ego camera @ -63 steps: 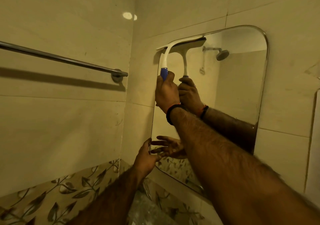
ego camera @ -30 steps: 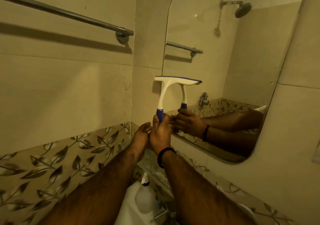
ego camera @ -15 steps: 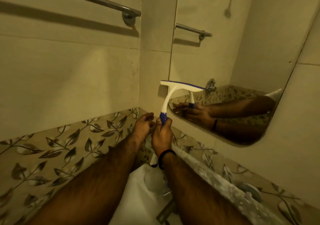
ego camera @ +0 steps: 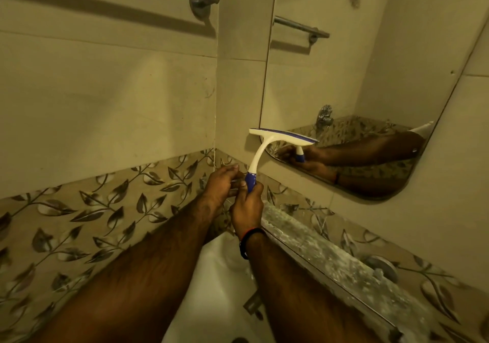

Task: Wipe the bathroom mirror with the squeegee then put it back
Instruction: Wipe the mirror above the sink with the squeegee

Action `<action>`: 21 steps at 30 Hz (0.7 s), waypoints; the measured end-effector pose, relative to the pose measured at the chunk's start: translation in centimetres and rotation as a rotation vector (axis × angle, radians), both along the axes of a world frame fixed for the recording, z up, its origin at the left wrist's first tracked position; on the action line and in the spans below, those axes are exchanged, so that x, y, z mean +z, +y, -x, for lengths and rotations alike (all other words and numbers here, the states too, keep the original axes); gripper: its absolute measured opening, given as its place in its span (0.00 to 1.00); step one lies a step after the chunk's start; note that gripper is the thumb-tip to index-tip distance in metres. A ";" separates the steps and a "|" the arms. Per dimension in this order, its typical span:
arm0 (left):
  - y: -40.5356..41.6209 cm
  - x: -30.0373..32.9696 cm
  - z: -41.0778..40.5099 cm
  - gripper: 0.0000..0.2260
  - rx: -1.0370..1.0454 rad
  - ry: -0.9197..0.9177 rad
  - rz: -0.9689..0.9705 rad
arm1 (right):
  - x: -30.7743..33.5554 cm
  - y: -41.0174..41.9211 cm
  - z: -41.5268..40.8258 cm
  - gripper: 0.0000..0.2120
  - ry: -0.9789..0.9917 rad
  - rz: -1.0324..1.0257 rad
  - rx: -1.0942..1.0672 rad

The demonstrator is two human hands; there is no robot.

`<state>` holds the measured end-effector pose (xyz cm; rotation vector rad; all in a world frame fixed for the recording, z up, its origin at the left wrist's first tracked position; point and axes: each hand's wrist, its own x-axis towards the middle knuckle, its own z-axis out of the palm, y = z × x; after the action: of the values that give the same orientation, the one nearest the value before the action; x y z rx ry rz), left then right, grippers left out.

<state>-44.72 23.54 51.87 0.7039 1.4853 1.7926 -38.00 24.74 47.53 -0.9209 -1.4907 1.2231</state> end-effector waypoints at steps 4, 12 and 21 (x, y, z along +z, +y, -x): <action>-0.2 0.4 0.3 0.15 0.047 0.032 0.025 | -0.3 -0.6 -0.2 0.11 0.005 0.027 0.003; 0.1 0.3 0.4 0.18 0.206 0.429 0.111 | -1.4 -2.0 -1.3 0.07 -0.039 0.021 -0.010; 2.4 2.3 -1.0 0.30 0.211 0.706 -0.010 | -3.1 -2.9 -2.7 0.04 -0.107 0.042 -0.013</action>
<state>-43.69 25.93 54.22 1.3200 2.0624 1.7921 -35.32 21.81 44.45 -1.0368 -1.5457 1.2164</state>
